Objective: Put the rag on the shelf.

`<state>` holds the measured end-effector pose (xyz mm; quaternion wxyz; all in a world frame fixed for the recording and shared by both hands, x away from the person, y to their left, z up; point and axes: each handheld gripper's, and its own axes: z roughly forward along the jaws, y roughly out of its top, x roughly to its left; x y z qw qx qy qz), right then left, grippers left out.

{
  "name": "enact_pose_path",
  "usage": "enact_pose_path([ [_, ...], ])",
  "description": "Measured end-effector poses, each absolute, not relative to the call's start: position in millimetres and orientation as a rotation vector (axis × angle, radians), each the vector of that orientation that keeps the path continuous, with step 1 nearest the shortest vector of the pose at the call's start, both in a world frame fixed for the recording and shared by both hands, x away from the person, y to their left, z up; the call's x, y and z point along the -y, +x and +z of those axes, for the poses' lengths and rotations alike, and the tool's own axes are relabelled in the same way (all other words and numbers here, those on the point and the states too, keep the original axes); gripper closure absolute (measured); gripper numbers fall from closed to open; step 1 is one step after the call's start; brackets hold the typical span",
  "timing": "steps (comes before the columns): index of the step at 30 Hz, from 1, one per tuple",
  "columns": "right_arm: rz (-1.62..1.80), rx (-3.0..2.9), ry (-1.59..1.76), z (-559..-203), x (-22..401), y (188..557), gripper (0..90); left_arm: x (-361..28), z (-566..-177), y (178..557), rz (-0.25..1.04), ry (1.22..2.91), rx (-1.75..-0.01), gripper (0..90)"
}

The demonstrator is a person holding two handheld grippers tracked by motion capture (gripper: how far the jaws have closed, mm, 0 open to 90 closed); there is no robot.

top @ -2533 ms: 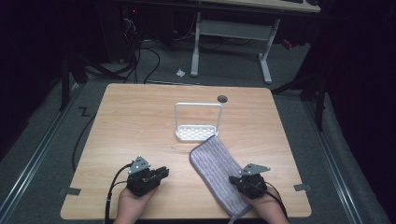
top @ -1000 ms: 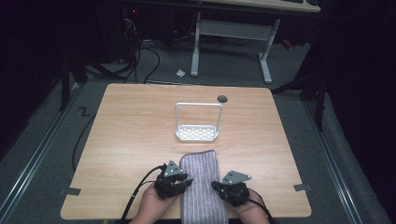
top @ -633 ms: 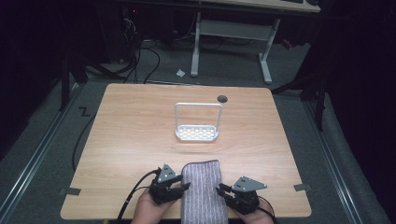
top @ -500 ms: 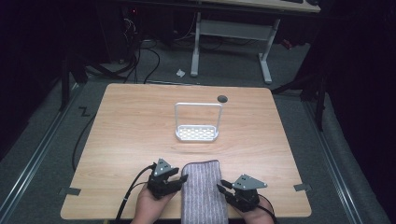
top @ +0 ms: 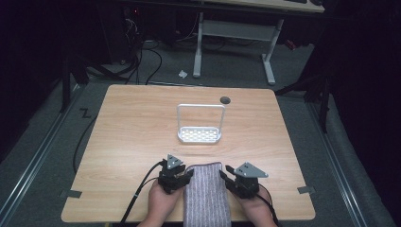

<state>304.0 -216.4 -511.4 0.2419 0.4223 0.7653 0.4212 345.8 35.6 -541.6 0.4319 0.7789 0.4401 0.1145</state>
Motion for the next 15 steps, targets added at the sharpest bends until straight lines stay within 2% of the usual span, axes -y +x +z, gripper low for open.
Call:
enact_pose_path([
  [4,1.056,-2.125,1.241,-524.2,204.9,332.7,63.3,-32.8,-543.0,345.2,0.292,1.936,-1.091,65.1],
  [11,1.022,-2.155,1.32,-540.5,209.9,332.8,63.5,-32.2,-543.3,345.0,0.277,1.947,-1.071,70.2],
  [14,1.014,-2.16,1.303,-540.6,208.4,331.8,66.9,-31.5,-543.4,345.0,0.273,1.951,-1.066,72.5],
  [15,1.016,-2.165,1.294,-540.7,207.2,331.0,72.0,-31.3,-543.4,345.1,0.265,1.954,-1.064,74.5],
])
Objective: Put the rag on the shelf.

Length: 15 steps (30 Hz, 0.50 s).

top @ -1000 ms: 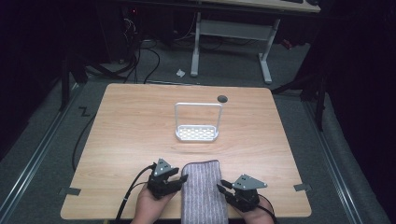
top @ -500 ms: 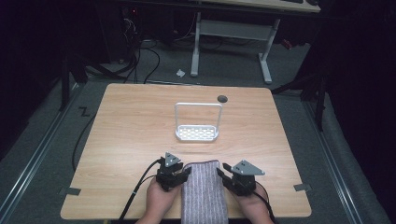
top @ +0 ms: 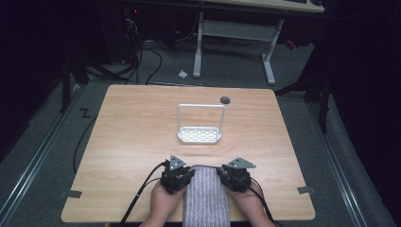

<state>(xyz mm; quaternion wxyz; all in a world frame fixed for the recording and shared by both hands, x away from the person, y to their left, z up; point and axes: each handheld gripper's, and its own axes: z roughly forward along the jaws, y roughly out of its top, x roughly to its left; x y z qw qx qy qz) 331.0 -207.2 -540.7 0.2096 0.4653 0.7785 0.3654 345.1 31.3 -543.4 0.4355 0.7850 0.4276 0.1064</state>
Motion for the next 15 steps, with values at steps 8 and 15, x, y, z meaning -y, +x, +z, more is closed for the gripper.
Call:
enact_pose_path([
  [8,1.024,-2.181,1.268,-540.5,202.6,328.3,83.0,-29.6,-543.4,344.5,0.257,1.959,-1.058,81.8],
  [15,1.087,-2.132,1.198,-533.9,200.1,317.7,84.2,-35.6,-539.6,335.1,0.262,1.897,-1.027,81.9],
])
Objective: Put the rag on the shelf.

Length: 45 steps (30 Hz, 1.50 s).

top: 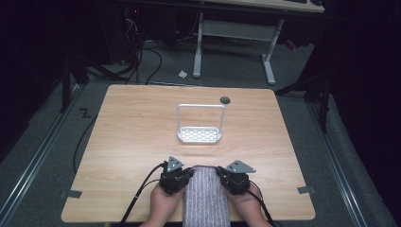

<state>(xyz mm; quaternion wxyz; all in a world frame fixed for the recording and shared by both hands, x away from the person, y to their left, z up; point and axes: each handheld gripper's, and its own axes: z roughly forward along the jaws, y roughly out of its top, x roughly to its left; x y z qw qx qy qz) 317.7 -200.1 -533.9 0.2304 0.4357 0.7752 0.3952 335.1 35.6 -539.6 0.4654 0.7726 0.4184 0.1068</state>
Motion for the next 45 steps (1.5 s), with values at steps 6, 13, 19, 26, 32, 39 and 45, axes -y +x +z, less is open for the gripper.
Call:
enact_pose_path([
  [6,1.135,-2.02,1.094,-521.2,196.8,303.5,83.8,-36.1,-527.5,318.4,0.365,1.826,-0.97,81.9],
  [13,1.221,-1.892,0.998,-495.9,194.4,283.0,83.9,-41.0,-502.1,296.0,0.494,1.713,-0.887,81.8],
  [19,1.267,-1.851,0.967,-477.7,193.6,285.7,83.9,-46.3,-483.5,297.3,0.519,1.662,-0.89,81.8],
  [26,1.308,-1.815,0.939,-456.1,195.9,290.7,83.9,-46.2,-457.7,297.0,0.564,1.633,-0.848,81.8],
  [32,1.355,-1.754,0.897,-430.0,200.4,291.3,83.8,-45.1,-431.8,298.5,0.605,1.602,-0.803,81.8],
  [39,1.392,-1.701,0.877,-406.7,202.4,292.7,83.9,-44.3,-408.6,301.4,0.634,1.559,-0.772,81.8],
  [45,1.417,-1.661,0.867,-390.9,202.9,295.8,83.9,-43.0,-392.5,307.3,0.649,1.535,-0.75,81.8],
])
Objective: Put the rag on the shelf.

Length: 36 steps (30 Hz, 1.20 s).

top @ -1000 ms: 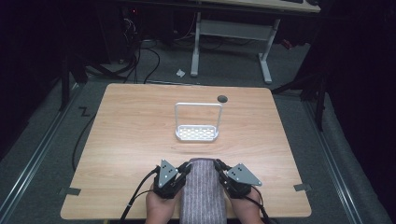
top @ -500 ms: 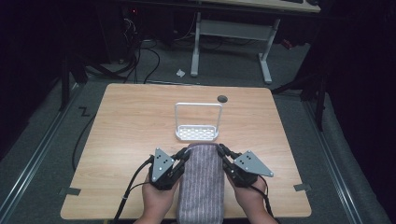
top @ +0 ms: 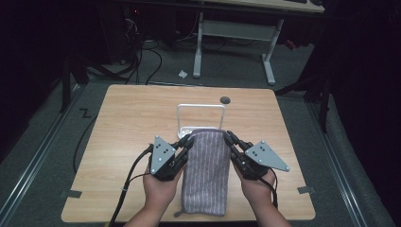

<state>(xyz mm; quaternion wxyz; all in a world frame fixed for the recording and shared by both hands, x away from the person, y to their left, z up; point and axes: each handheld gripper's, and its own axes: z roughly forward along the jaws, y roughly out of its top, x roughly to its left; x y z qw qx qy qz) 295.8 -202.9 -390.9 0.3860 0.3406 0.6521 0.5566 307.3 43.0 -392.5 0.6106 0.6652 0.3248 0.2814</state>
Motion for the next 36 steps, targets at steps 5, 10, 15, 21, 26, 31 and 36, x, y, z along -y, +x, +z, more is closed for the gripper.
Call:
enact_pose_path([
  [5,1.433,-1.621,0.861,-375.7,204.4,300.5,83.9,-42.0,-377.7,312.9,0.674,1.511,-0.732,81.9],
  [10,1.456,-1.582,0.849,-360.1,204.8,306.3,84.0,-42.0,-365.3,320.3,0.689,1.478,-0.732,81.9],
  [15,1.471,-1.544,0.834,-348.2,205.1,311.1,84.1,-40.1,-350.3,327.2,0.722,1.462,-0.708,81.9],
  [21,1.477,-1.517,0.84,-332.8,208.6,321.6,84.1,-35.7,-333.0,338.6,0.751,1.45,-0.689,81.9],
  [26,1.475,-1.502,0.84,-321.7,211.2,329.9,84.0,-31.2,-326.0,349.4,0.763,1.447,-0.683,81.9],
  [31,1.468,-1.502,0.849,-317.2,212.5,337.7,84.0,-30.6,-324.9,359.4,0.757,1.442,-0.679,81.8],
  [36,1.475,-1.517,0.887,-316.2,213.3,355.3,83.9,-29.1,-326.9,379.0,0.759,1.447,-0.701,81.8],
])
